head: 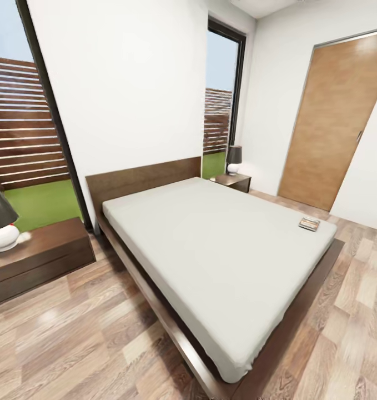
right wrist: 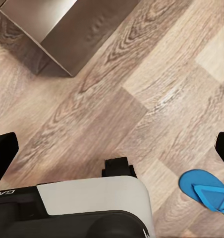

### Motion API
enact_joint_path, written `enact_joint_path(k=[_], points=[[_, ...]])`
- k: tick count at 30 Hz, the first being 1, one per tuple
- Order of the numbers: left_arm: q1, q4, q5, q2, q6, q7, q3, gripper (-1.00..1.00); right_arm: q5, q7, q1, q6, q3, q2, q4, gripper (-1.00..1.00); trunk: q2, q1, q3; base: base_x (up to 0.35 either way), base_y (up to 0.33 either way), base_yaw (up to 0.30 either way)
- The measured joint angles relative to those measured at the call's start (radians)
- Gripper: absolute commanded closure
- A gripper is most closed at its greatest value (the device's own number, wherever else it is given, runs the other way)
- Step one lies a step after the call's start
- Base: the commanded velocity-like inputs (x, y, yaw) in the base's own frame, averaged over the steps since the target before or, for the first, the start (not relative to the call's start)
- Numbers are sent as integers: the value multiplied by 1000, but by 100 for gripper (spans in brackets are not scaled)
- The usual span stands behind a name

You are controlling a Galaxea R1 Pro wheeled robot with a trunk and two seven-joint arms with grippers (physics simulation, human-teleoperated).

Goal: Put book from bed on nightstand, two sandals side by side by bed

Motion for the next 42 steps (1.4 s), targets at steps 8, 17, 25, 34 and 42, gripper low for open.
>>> enact_joint_path(k=[8,17,25,34,42], points=[[0,0,0,0,0,0,0,-100,0,0,0,0,0,0,0,-100,0,0,0,0,0,-277],[0,0,0,0,0,0,0,-100,0,0,0,0,0,0,0,-100,0,0,0,0,0,-269],[0,0,0,0,0,0,0,-100,0,0,0,0,-1,0,0,-100,0,0,0,0,0,-267],[0,0,0,0,0,0,0,-100,0,0,0,0,0,0,0,-100,0,0,0,0,0,-267],[0,0,0,0,0,0,0,-100,0,0,0,0,0,0,0,-100,0,0,0,0,0,-266]])
